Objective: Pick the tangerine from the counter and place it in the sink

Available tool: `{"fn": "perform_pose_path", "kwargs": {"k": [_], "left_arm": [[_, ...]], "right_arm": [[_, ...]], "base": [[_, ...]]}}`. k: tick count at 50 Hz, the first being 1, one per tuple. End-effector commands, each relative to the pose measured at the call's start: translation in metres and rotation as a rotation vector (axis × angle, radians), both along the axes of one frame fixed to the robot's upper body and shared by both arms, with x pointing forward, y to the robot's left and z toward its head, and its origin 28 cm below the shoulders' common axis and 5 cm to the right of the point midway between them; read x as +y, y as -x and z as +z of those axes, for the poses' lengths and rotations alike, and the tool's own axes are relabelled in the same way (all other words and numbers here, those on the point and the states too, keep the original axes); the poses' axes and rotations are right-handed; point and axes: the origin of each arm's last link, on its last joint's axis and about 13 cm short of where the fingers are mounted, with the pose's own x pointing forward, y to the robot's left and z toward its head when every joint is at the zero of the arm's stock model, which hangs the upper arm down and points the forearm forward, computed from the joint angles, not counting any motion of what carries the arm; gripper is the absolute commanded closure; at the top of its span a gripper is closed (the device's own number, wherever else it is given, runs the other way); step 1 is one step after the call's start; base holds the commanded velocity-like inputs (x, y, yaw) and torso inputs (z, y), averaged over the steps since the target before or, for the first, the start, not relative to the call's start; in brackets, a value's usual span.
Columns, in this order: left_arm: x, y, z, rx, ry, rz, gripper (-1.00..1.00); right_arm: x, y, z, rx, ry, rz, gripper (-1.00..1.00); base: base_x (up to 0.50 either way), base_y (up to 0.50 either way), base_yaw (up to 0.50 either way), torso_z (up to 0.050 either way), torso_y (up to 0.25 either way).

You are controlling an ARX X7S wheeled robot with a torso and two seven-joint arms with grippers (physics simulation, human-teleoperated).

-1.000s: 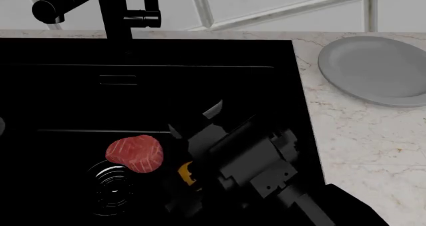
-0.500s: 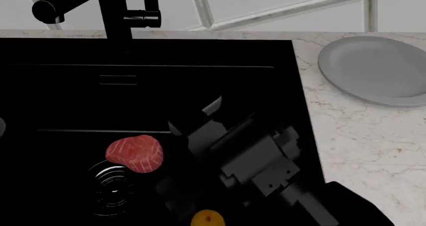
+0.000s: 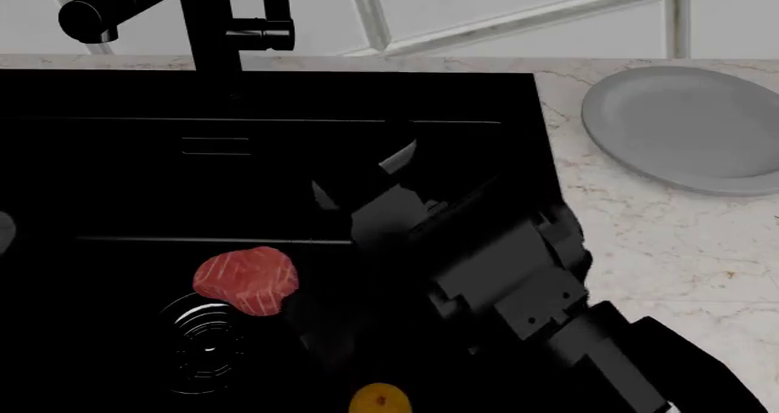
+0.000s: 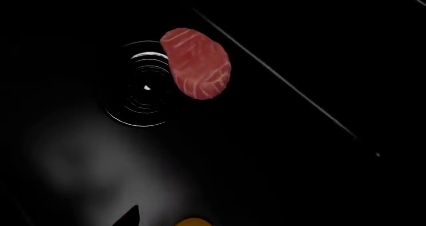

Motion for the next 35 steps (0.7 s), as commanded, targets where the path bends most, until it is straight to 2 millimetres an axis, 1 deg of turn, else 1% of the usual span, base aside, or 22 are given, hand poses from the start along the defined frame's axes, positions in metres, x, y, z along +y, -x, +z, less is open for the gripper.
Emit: {"fn": "perform_pose_path", "kwargs": {"k": [1,20,35], "left_arm": [[-0.001,0.000,0.000,0.003,-0.002,-0.002,-1.00],[-0.001,0.000,0.000,0.001,-0.005,-0.001,-1.00],[-0.001,0.000,-0.001,0.002,-0.004,-0.001,-1.00]], "right_arm": [[-0.003,0.001,0.013,-0.038,-0.040,-0.004,-1.00],[-0.006,0.009,0.026,-0.110,-0.163,-0.019,-1.00],[-0.013,0.026,0.033,-0.176,-0.268,-0.028,-1.00]], "base": [[0.00,0.00,0.00,0.000,0.000],[0.00,0.00,0.00,0.000,0.000],[0.00,0.00,0.00,0.000,0.000]]}}
